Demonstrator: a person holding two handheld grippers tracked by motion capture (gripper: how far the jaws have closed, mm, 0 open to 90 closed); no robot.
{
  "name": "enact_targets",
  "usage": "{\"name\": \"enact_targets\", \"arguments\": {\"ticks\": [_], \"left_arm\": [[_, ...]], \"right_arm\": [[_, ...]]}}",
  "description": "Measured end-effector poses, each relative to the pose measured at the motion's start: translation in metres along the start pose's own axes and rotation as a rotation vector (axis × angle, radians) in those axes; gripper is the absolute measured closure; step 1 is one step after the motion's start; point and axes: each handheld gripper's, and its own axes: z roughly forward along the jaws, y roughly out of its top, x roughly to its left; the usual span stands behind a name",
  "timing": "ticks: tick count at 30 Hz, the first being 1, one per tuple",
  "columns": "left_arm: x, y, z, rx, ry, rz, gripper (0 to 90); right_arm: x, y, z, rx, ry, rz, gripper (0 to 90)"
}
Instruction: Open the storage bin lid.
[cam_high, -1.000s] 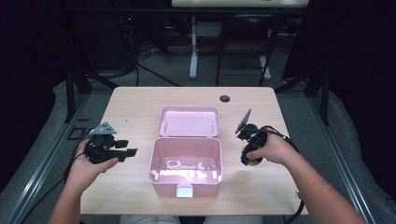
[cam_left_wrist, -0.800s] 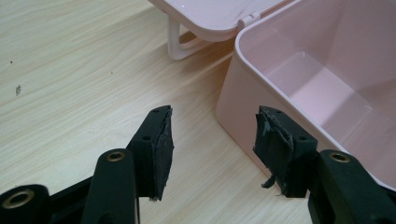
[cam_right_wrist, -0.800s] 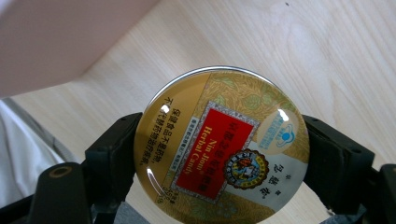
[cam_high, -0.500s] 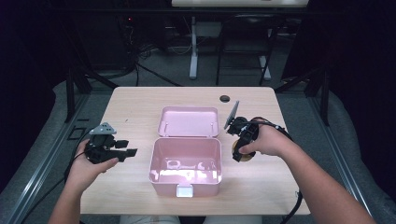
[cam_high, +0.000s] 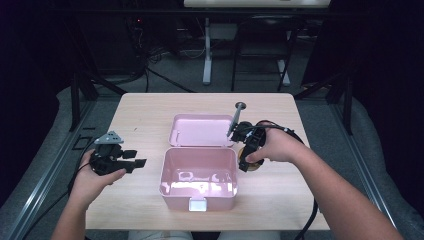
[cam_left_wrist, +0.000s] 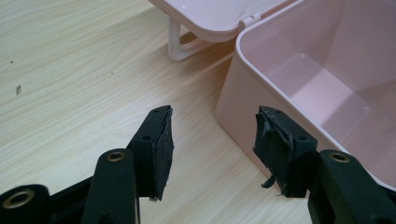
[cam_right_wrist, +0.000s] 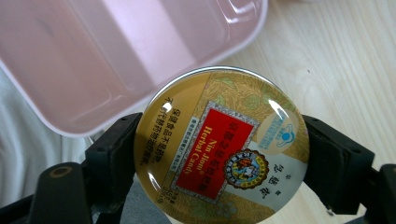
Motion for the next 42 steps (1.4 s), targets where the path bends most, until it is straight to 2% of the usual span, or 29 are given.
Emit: {"name": "enact_targets", "arguments": {"ticks": [7, 22, 33, 42], "left_arm": [[0.000, 0.000, 0.000, -0.003, 0.002, 0.000, 46.0], [0.001, -0.001, 0.000, -0.005, 0.003, -0.003, 46.1], [0.003, -0.002, 0.000, 0.001, 0.002, -0.008, 46.1], [0.003, -0.002, 0.001, 0.004, 0.000, -0.009, 46.1]], "right_arm": [[0.015, 0.016, -0.002, -0.005, 0.004, -0.057, 19.9], [0.038, 0.044, 0.009, -0.003, 0.025, -0.154, 19.8], [0.050, 0.053, 0.021, 0.008, 0.041, -0.306, 19.8], [0.057, 0.055, 0.034, 0.033, 0.049, -0.404, 19.8]]}}
